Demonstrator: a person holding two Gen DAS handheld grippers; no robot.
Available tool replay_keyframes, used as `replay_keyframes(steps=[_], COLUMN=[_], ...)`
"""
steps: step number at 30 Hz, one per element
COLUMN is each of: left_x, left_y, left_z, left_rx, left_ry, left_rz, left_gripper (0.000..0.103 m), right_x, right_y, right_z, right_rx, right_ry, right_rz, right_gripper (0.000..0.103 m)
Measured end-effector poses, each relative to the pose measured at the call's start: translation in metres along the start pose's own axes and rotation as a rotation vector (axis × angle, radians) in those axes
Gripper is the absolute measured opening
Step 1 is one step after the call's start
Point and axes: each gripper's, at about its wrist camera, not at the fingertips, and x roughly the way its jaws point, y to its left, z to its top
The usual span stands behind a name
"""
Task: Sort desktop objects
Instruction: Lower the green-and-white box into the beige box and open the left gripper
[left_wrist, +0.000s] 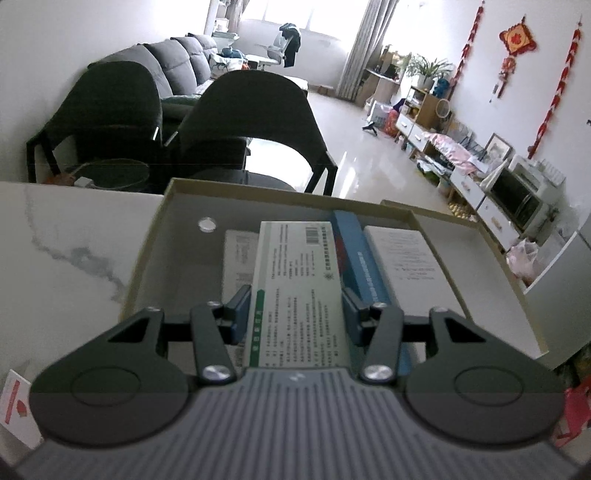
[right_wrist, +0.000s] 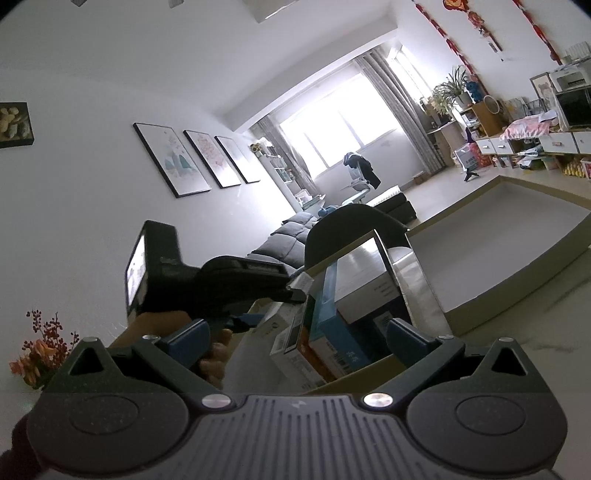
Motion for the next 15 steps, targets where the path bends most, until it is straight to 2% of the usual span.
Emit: replay_keyframes(steps=[8,15], left_x=[0.0041,0.0094], left_y=[-0.0046,-0.007], left_z=[0.0047,0.0045], left_rx=[-0.001,0.0], left_ry=[0.001,0.011], left_rz=[0.029,0.002], left_gripper=[0.048,0.048], right_x=[-0.003,-0.0047], right_y=[-0.0008,0.0013], right_z=[0.0012,0.0011], right_rx=[0.001,-0.004], right_ry=[-0.003,-0.004], right_rz=[0.003,0.003], right_gripper=[0.102,0.102])
